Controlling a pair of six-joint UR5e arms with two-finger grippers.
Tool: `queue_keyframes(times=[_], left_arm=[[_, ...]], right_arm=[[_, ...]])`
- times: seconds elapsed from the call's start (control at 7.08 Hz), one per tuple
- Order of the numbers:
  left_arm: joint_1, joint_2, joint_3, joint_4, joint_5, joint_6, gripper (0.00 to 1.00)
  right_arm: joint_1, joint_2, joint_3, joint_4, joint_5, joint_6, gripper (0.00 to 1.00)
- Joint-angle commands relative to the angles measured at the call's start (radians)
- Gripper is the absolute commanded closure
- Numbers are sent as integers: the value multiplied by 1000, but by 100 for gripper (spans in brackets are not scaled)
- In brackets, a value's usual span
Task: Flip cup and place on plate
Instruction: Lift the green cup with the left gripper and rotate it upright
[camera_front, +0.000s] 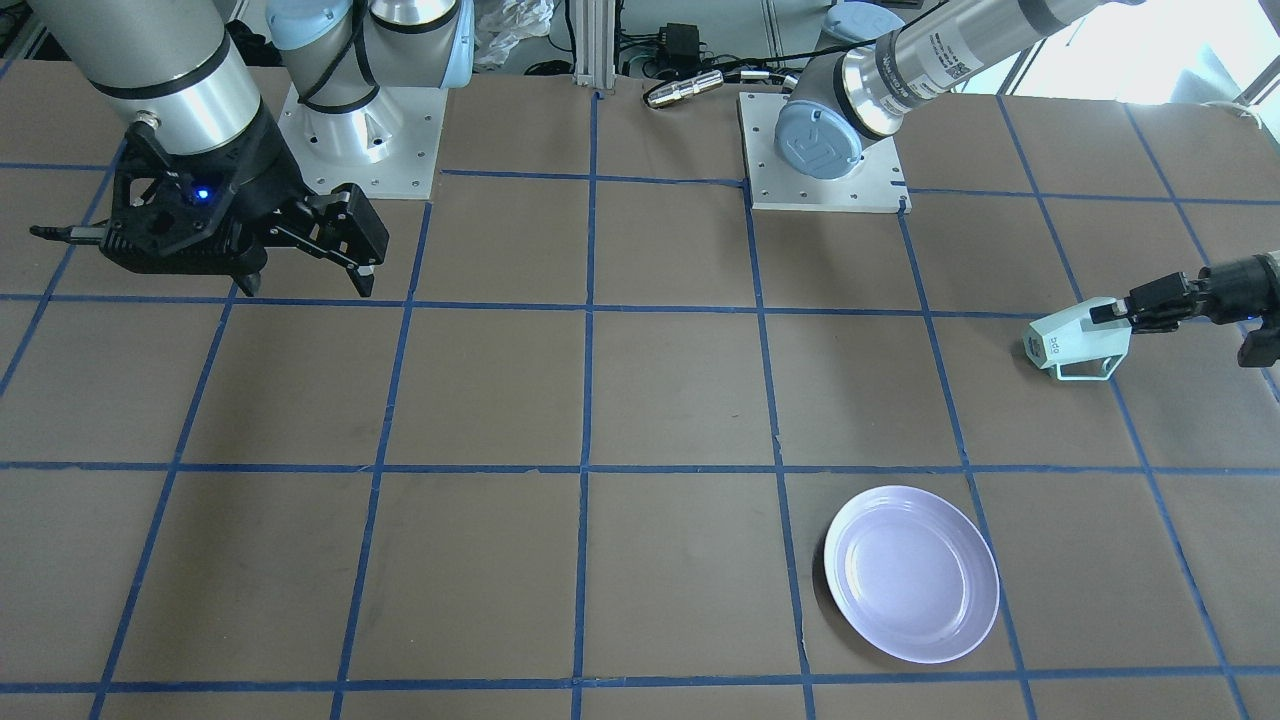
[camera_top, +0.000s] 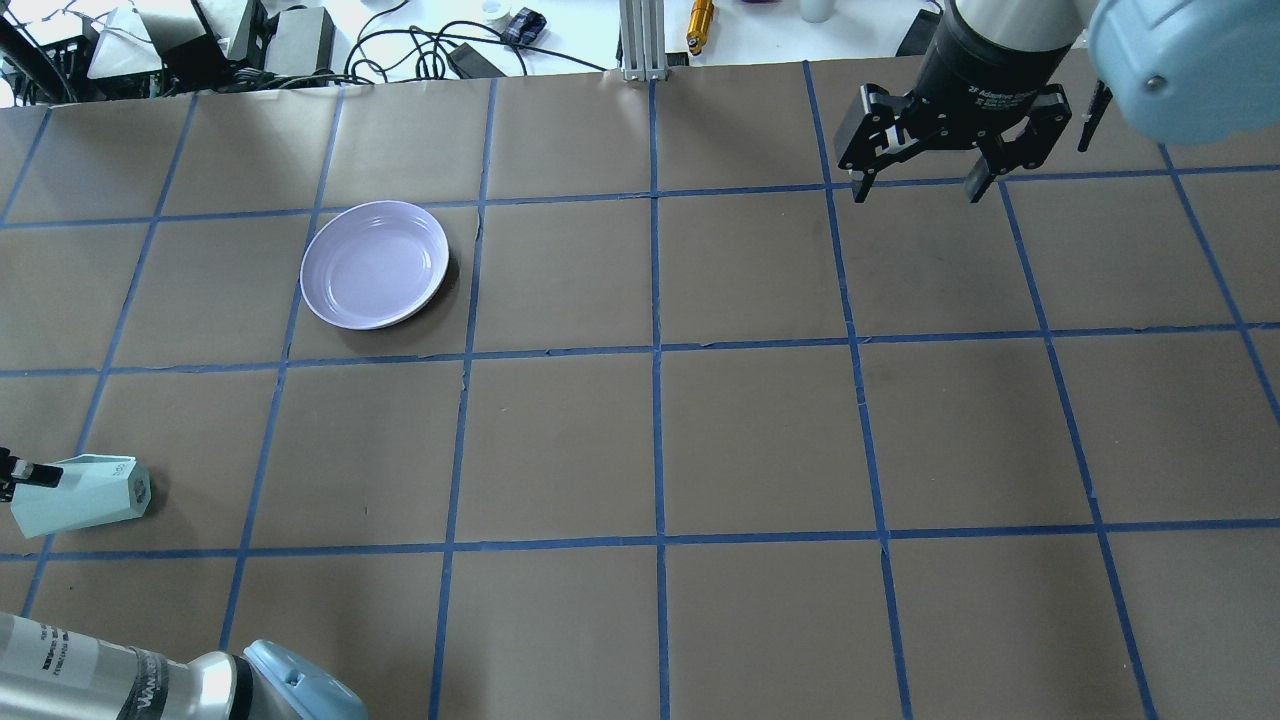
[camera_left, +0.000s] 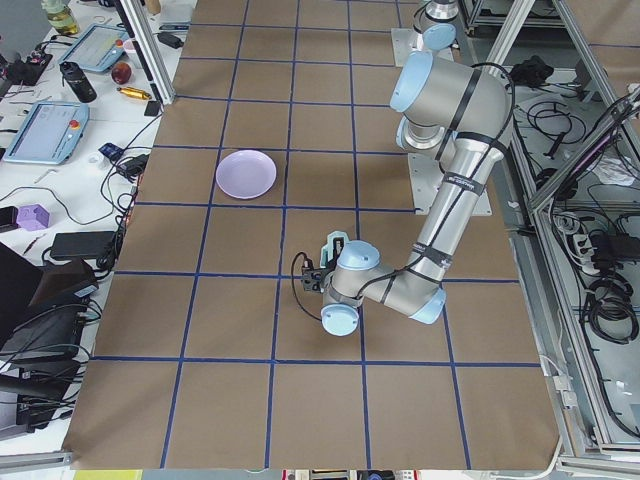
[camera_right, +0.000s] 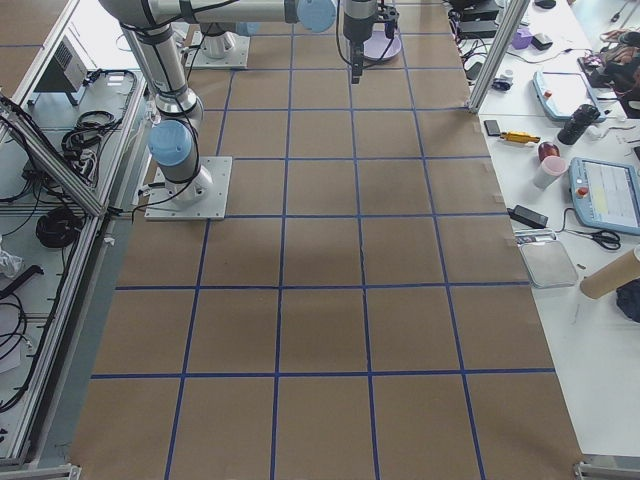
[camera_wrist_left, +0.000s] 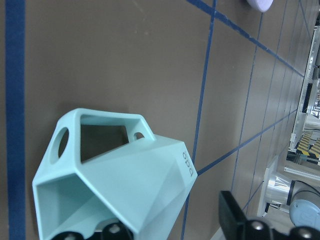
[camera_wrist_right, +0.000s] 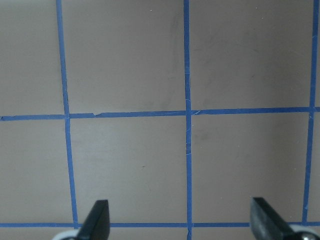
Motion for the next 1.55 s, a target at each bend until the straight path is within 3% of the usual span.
queue_keyframes(times=[0.0,0.42,0.71,1.27,1.41], left_arm=[[4,20,6,-56,-2,8,100],[-34,78,96,-158,-25,15,100],[-162,153,194,-169,-13,-8,100],[-417,238,266,-140,19,-262,100],[-498,249,267,-64,50,-338,100]], right_arm=[[0,0,0,0,0,0,0],[0,0,0,0,0,0,0],[0,0,0,0,0,0,0],[0,0,0,0,0,0,0],[0,0,0,0,0,0,0]])
